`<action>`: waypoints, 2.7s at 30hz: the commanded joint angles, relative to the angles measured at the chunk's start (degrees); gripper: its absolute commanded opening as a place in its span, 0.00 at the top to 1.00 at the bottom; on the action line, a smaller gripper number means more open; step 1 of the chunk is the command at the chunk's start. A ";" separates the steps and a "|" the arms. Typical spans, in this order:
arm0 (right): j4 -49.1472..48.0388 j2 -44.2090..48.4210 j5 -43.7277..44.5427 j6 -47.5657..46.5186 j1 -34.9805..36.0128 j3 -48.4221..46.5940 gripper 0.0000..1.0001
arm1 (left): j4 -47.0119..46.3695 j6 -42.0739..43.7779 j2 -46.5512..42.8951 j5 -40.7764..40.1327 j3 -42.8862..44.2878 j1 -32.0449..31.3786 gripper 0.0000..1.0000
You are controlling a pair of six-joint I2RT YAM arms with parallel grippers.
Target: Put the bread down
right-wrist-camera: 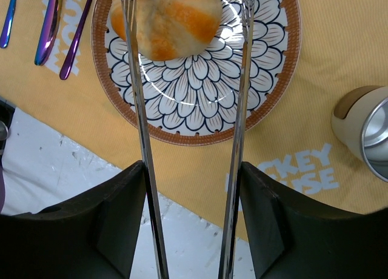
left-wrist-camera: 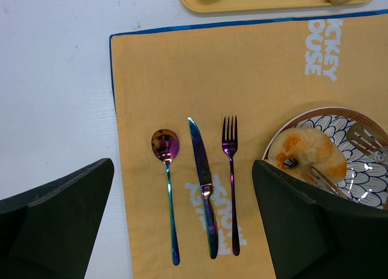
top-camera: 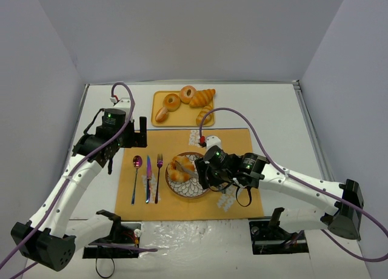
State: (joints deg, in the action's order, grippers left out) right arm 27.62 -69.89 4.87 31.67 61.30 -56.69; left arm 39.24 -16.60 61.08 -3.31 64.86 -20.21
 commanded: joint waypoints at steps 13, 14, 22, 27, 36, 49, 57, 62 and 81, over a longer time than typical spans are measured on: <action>0.14 -2.26 12.92 -1.17 -2.42 -11.14 0.43 | -1.54 0.25 -0.35 -1.09 1.06 -0.27 0.04; 0.06 -2.91 13.20 -1.67 -3.63 -11.62 0.43 | -1.54 0.25 -0.36 -1.08 1.06 -0.27 0.04; -2.92 -10.63 16.68 -4.57 -14.70 -17.59 0.44 | -1.63 0.16 -0.52 -0.73 1.06 -0.27 0.04; -5.72 -16.71 15.85 -6.43 -19.44 -22.56 0.44 | -1.67 0.16 -0.43 -0.43 1.06 -0.27 0.04; -7.24 -27.61 12.39 -7.72 -24.78 -31.18 0.45 | -1.71 0.16 -0.61 -0.41 1.06 -0.27 0.04; -10.29 -37.13 7.71 -8.17 -26.69 -33.61 0.48 | -1.71 0.16 -0.61 -0.38 1.04 -0.34 0.04; -10.83 -38.60 6.96 -7.92 -26.76 -33.40 0.48 | -1.71 0.16 -0.61 -0.42 1.06 -0.31 0.04; -10.83 -38.51 6.85 -8.21 -26.81 -33.37 0.57 | -1.71 0.16 -0.52 -0.47 1.00 -0.33 0.04; -6.00 -25.78 5.33 -10.75 -26.90 -29.86 0.88 | -1.71 0.16 -0.52 -0.32 1.06 -0.30 0.04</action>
State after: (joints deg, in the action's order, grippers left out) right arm 21.55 -104.06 10.43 22.52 34.79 -86.57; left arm 39.37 -16.61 61.08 -3.27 64.86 -20.25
